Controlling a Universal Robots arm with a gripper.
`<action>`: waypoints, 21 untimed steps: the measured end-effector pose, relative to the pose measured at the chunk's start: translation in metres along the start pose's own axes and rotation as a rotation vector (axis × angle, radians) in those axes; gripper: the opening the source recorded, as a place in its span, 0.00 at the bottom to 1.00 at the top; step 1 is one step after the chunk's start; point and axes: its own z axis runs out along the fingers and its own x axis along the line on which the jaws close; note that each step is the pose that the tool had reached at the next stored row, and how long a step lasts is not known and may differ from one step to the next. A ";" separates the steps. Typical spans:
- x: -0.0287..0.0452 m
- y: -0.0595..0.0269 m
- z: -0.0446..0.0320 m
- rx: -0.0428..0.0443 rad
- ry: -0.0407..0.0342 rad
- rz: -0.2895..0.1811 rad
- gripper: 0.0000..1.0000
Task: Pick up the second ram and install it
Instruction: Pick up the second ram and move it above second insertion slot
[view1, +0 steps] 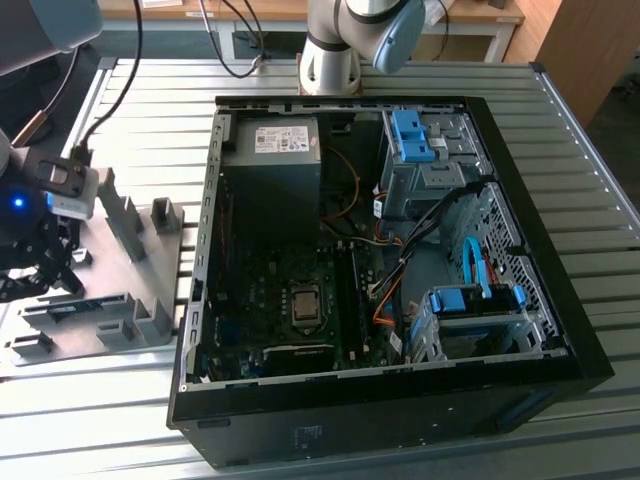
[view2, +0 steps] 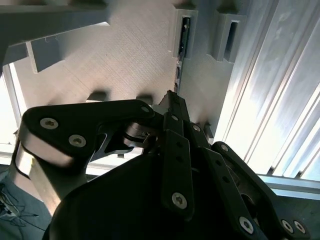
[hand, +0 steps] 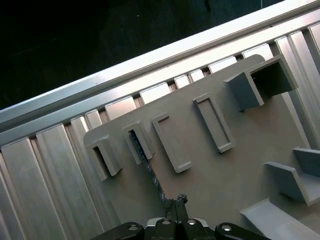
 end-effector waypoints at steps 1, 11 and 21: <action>0.0000 0.0000 0.0000 -0.0002 0.0001 -0.007 0.10; 0.0000 0.0000 0.0000 -0.0020 0.0005 -0.077 0.10; 0.0000 0.0000 0.0001 -0.0043 0.0011 -0.165 0.10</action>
